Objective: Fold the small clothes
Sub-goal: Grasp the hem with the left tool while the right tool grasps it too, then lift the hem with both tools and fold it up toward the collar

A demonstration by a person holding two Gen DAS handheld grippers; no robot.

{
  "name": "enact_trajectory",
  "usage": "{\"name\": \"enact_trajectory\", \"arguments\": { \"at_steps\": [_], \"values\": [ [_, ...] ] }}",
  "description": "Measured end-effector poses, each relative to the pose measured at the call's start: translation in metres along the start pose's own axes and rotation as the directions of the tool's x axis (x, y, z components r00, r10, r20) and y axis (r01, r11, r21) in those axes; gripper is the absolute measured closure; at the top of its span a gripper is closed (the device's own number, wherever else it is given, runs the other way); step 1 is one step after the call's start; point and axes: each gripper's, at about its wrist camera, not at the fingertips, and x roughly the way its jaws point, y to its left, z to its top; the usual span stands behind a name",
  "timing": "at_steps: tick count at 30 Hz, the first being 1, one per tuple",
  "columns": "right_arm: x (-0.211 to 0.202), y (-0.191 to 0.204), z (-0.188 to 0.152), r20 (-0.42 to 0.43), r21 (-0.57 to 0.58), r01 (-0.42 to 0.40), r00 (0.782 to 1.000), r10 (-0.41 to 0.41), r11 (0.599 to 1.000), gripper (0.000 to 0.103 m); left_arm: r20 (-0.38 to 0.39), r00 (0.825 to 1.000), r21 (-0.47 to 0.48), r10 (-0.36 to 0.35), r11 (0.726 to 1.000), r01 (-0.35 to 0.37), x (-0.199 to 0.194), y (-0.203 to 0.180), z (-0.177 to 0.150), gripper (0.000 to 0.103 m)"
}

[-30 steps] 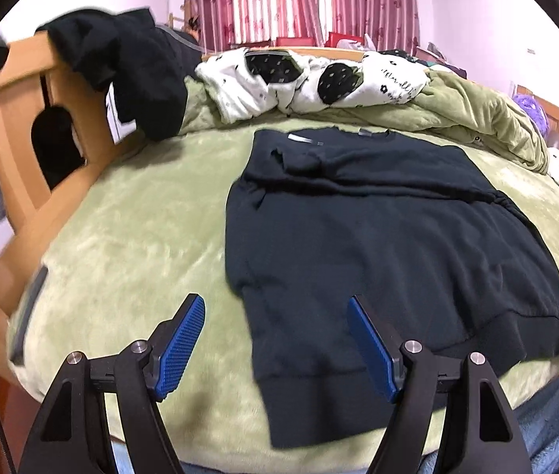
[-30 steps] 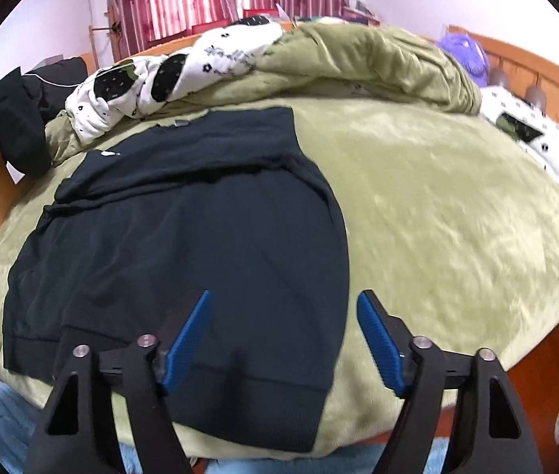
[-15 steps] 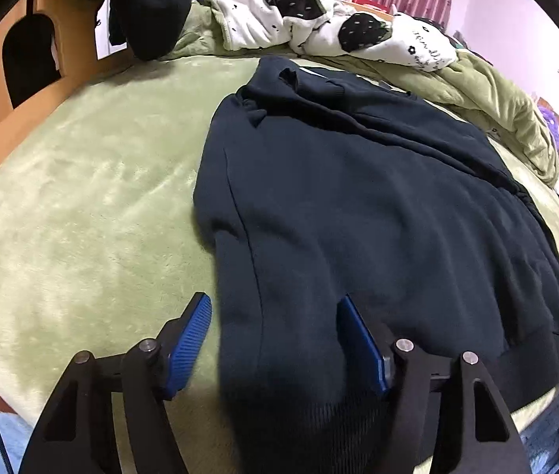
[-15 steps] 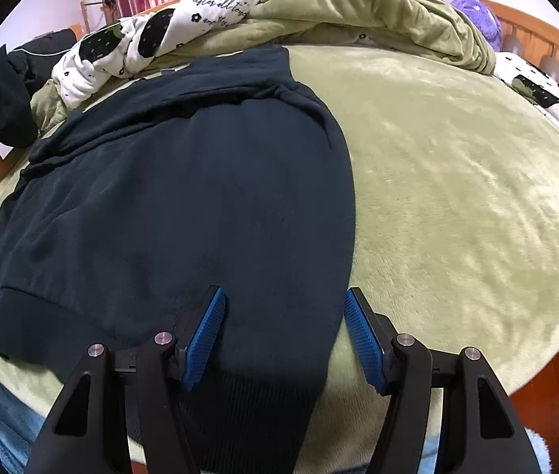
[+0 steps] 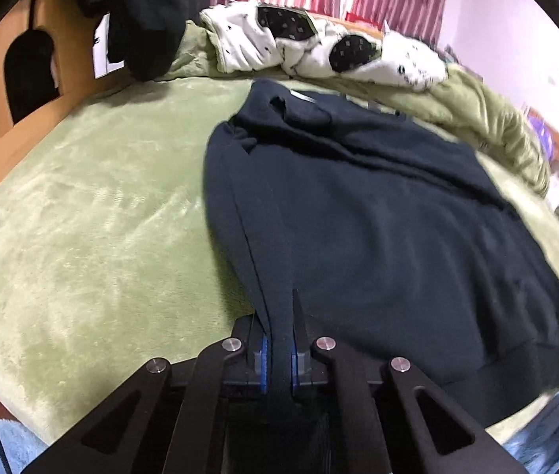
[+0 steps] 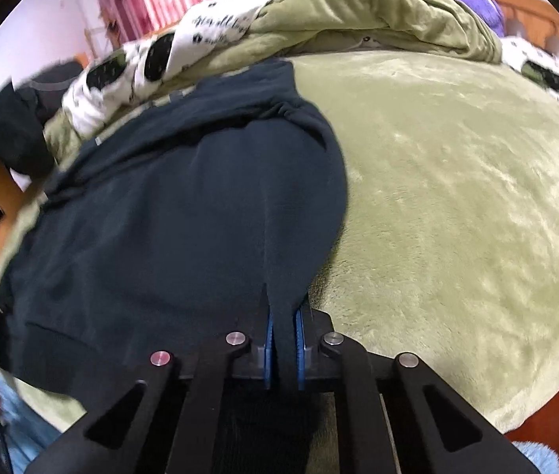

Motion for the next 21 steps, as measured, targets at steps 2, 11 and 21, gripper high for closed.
{"name": "enact_trajectory", "arguments": {
  "at_steps": [2, 11, 21],
  "values": [
    [-0.014, -0.004, 0.003, 0.032, 0.027, -0.023, 0.999, 0.022, 0.999, 0.095, 0.019, 1.0, -0.031, -0.007, 1.0, 0.007, -0.012, 0.009, 0.004, 0.095],
    [-0.074, 0.01, 0.007, 0.106, -0.009, -0.052, 0.993, 0.052, 0.999, 0.096, 0.081, 0.995, -0.093, -0.061, 0.993, 0.068, -0.061, 0.026, 0.007, 0.096],
    [-0.147, 0.022, -0.008, 0.207, -0.035, -0.065, 0.976, 0.071, 0.997, 0.096, 0.188, 0.979, -0.054, -0.079, 0.994, 0.09, -0.132, 0.023, 0.008, 0.096]
  ]
}}
